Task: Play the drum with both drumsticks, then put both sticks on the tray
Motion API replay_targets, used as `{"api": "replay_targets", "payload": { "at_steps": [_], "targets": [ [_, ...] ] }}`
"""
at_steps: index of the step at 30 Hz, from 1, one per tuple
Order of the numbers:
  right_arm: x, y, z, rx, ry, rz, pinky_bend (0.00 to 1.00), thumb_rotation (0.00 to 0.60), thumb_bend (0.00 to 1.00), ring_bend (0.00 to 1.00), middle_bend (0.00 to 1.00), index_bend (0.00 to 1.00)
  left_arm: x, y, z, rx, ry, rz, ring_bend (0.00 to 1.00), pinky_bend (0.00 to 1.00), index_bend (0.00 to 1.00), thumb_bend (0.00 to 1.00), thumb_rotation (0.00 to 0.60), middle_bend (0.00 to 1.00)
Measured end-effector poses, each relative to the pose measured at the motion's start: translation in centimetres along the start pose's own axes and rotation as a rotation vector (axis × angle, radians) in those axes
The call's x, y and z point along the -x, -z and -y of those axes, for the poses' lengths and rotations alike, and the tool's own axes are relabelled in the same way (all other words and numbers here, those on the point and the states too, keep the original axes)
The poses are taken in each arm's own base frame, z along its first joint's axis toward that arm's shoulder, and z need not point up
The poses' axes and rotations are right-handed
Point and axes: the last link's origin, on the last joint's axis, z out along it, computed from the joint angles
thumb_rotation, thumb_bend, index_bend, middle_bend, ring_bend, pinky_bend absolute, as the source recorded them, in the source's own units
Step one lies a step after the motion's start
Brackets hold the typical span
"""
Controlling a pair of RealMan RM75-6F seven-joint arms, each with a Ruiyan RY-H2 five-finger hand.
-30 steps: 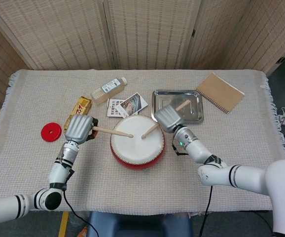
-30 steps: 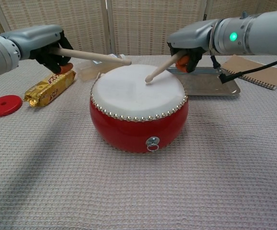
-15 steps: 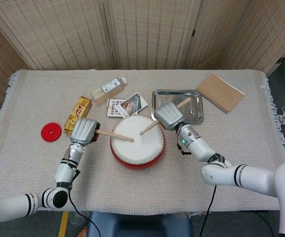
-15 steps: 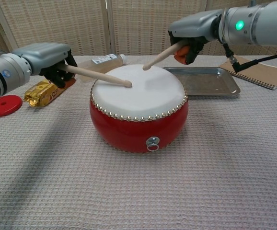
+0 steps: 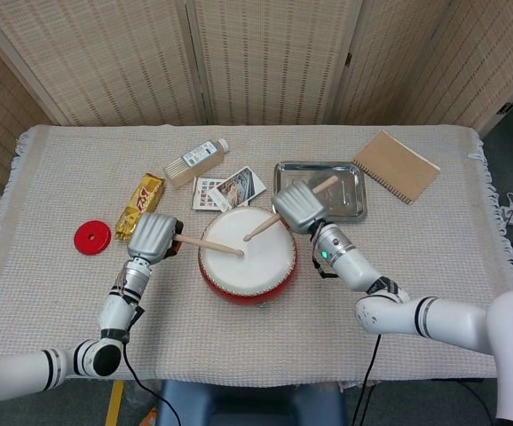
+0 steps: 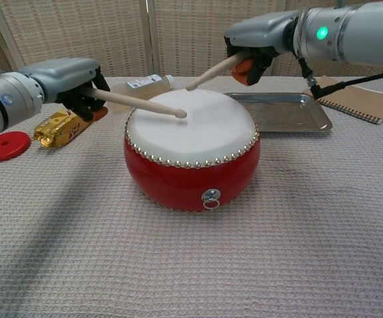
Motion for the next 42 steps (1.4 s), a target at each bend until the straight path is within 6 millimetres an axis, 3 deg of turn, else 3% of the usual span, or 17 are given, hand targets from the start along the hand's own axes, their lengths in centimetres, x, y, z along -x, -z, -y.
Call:
{"api": "replay_targets", "payload": {
  "at_steps": [2, 5, 14, 16, 22, 26, 28, 31, 39, 42],
  "targets": [
    [-0.6, 0.4, -0.3, -0.001, -0.017, -0.014, 1.0, 0.6, 0.62, 1.0, 1.0, 1.0, 1.0, -0.2, -0.1, -0.006, -0.035, 0.02, 1.0, 1.0, 1.0, 0.79, 0.6, 1.0],
    [0.0, 0.3, -0.3, -0.003, 0.005, 0.01, 1.0, 0.6, 0.62, 1.0, 1.0, 1.0, 1.2, -0.2, -0.1, -0.017, -0.036, 0.021, 1.0, 1.0, 1.0, 0.79, 0.6, 1.0],
    [3.4, -1.2, 0.5, 0.007, 0.14, 0.115, 1.0, 0.6, 0.62, 1.0, 1.0, 1.0, -3.2, 1.1, 0.8, -0.003, 0.069, -0.09, 1.0, 1.0, 1.0, 0.79, 0.6, 1.0],
    [3.6, -1.4, 0.9, 0.01, 0.149, 0.119, 1.0, 0.6, 0.62, 1.0, 1.0, 1.0, -3.4, 1.2, 0.7, 0.004, 0.073, -0.093, 1.0, 1.0, 1.0, 0.79, 0.6, 1.0],
    [1.5, -0.8, 0.9, 0.004, 0.051, 0.037, 1.0, 0.6, 0.62, 1.0, 1.0, 1.0, -1.6, 0.7, 0.2, 0.005, 0.045, -0.048, 1.0, 1.0, 1.0, 0.79, 0.6, 1.0],
    [-0.7, 0.4, -0.1, 0.002, -0.016, -0.019, 1.0, 0.6, 0.62, 1.0, 1.0, 1.0, 0.3, 0.1, -0.2, 0.003, -0.033, -0.013, 1.0, 1.0, 1.0, 0.79, 0.6, 1.0],
    [-0.8, 0.6, -0.4, 0.006, -0.025, -0.021, 1.0, 0.6, 0.62, 1.0, 1.0, 1.0, 0.9, 0.0, -0.4, -0.002, -0.056, -0.002, 1.0, 1.0, 1.0, 0.79, 0.6, 1.0],
    [-0.1, 0.4, -0.5, 0.007, -0.007, 0.002, 1.0, 0.6, 0.62, 1.0, 1.0, 1.0, 0.6, 0.0, -0.3, -0.01, -0.039, -0.018, 1.0, 1.0, 1.0, 0.79, 0.6, 1.0],
    [4.0, -1.1, 0.2, 0.008, 0.118, 0.094, 1.0, 0.6, 0.62, 1.0, 1.0, 1.0, -3.0, 1.0, 0.2, -0.004, 0.058, -0.105, 1.0, 1.0, 1.0, 0.79, 0.6, 1.0],
    [4.1, -1.3, 0.5, 0.003, 0.139, 0.081, 1.0, 0.6, 0.62, 1.0, 1.0, 1.0, -2.9, 1.0, 0.1, -0.002, 0.062, -0.098, 1.0, 1.0, 1.0, 0.79, 0.6, 1.0]
  ]
}}
